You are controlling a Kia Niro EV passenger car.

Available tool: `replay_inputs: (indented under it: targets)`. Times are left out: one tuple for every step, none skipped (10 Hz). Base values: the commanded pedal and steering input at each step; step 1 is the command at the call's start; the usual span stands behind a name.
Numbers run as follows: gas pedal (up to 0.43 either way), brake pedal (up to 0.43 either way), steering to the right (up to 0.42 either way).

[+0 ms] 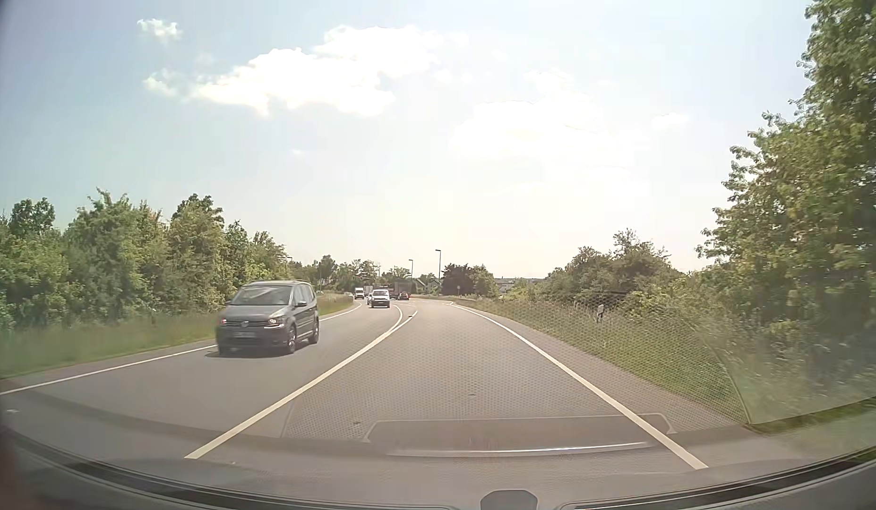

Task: Follow the waypoints while adhering to traffic rules and regulations

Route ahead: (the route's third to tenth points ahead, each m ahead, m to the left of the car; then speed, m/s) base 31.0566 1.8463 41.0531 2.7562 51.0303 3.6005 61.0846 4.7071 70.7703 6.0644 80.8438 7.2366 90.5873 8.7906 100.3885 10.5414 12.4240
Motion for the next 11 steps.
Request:
replay_inputs:
  targets:
    - [0.079,0.024,-0.004]
    - [0.079,0.018,-0.004]
    - [0.079,0.024,-0.004]
    - [0.079,0.024,-0.004]
    - [0.079,0.024,-0.004]
    - [0.079,0.018,-0.004]
    - [0.079,0.018,-0.004]
    - [0.079,0.024,-0.004]
    - [0.079,0.018,-0.004]
    - [0.079,0.018,-0.004]
    - [0.079,0.018,-0.004]
